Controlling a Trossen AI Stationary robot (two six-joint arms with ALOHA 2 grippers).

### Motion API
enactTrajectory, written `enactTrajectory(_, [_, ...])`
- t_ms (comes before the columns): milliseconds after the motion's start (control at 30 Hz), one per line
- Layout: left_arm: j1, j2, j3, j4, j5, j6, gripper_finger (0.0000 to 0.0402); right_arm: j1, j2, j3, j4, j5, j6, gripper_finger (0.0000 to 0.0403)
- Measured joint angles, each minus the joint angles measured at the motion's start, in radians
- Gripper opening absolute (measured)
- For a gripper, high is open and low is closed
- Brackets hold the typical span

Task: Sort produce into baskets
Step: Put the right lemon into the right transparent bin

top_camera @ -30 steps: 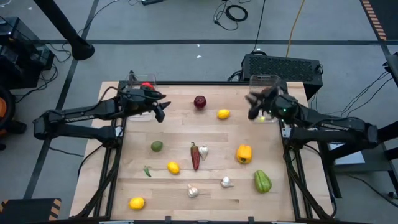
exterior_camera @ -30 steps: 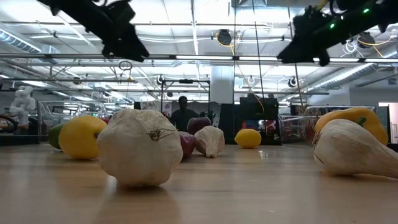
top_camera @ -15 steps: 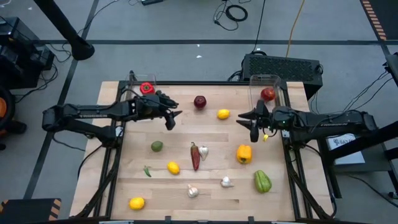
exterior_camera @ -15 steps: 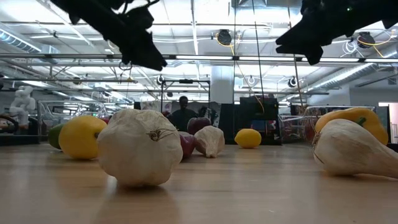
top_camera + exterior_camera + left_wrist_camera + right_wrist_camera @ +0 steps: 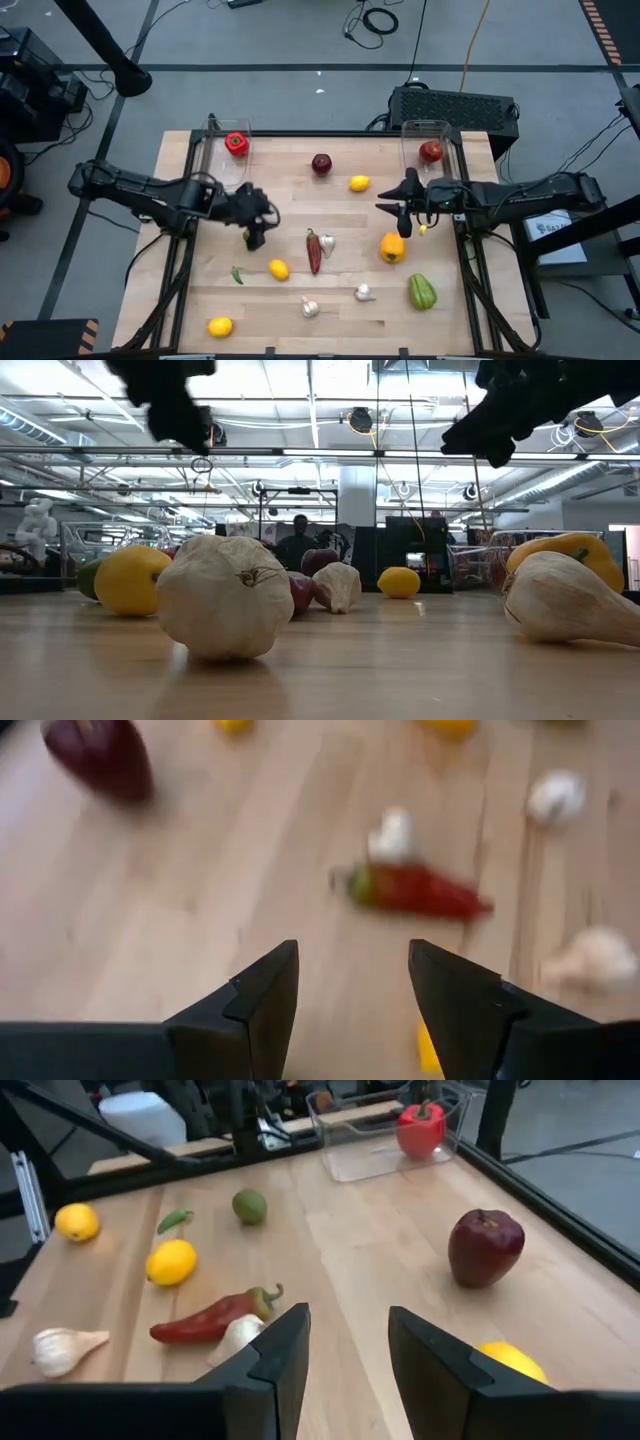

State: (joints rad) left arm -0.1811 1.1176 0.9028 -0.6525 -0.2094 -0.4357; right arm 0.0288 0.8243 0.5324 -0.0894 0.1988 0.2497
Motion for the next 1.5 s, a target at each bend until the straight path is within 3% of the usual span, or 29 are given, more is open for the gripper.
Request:
enactTrajectory(167, [-0.137,0.0,-0.003,-0.207,-0.012,-0.184,0.0199,0.0,0.105,0.07,0.003,-0.017,0.018,0.013])
enactTrajectory(300, [-0.234,0.0,-0.036,-0.248,-0.062,-0.315,0.0199,0.0,0.252,0.148,-0.012,0.033,-0.034,0.0143])
enactTrajectory(433, [-0.318,0.0,-0.06,-0.248,-0.133,-0.404,0.0199,-0.018,0.41,0.25,-0.135,0.038,-0.148,0.0181])
enactTrajectory(633, [-0.406,0.0,-0.062,-0.248,-0.138,-0.464,0.0199,-0.13,0.566,0.377,-0.291,0.06,-0.358,0.0259])
enactTrajectory(767, [-0.447,0.001,-0.062,-0.247,-0.209,-0.504,0.0199,-0.262,0.634,0.394,-0.267,-0.038,-0.489,0.0282])
enactTrajectory(933, [-0.492,0.001,-0.062,-0.247,-0.284,-0.528,0.0199,-0.405,0.729,0.394,-0.236,-0.197,-0.554,0.0282])
enactTrajectory(1333, [-0.522,0.001,-0.062,-0.248,-0.346,-0.527,0.0199,-0.487,0.905,0.394,-0.204,-0.23,-0.632,0.0278])
enactTrajectory(1500, [-0.522,0.001,-0.062,-0.248,-0.352,-0.527,0.0199,-0.486,0.922,0.394,-0.203,-0.23,-0.606,0.0251])
